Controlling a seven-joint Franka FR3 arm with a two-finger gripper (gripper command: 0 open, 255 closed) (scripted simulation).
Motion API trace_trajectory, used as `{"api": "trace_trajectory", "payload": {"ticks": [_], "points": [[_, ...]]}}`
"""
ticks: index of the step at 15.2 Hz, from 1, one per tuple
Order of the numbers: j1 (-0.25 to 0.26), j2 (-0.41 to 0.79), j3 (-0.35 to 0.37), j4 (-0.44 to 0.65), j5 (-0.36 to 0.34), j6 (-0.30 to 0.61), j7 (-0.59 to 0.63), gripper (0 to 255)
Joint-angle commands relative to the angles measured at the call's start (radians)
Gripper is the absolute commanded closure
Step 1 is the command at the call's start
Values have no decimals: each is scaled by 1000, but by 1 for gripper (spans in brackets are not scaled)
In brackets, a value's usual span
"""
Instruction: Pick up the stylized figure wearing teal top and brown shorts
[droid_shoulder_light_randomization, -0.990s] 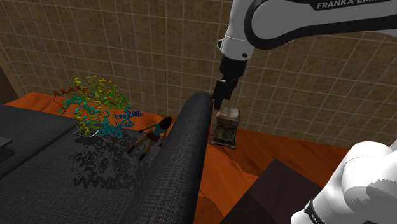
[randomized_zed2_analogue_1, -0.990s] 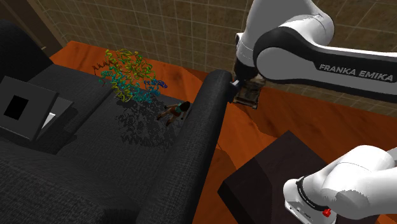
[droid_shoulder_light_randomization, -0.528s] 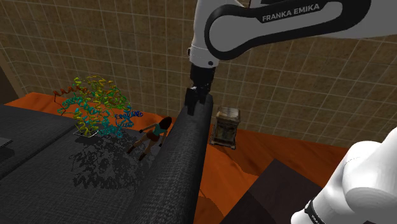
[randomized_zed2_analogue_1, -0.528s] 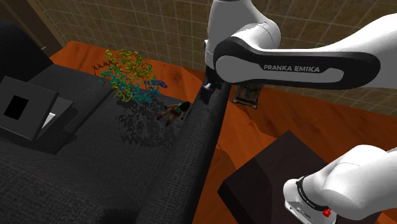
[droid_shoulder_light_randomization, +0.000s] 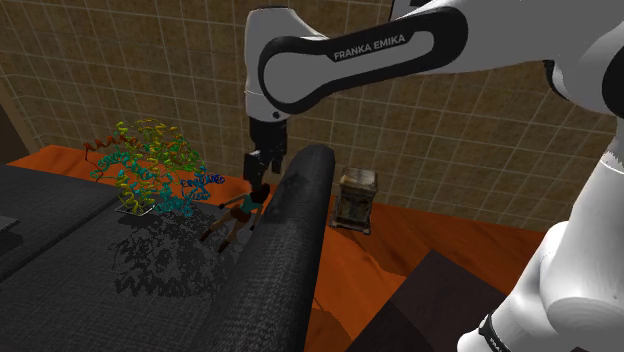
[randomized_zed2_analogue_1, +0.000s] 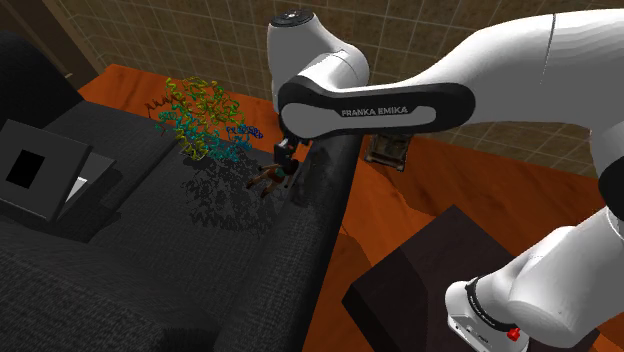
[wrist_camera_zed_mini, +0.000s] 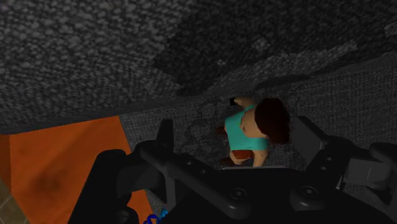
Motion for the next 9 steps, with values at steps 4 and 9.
{"api": "trace_trajectory", "payload": {"ticks": [4,9], "points": [[44,156,16,141,-56,-8,26,0],[45,172,13,95,-63,53,31,0]]}}
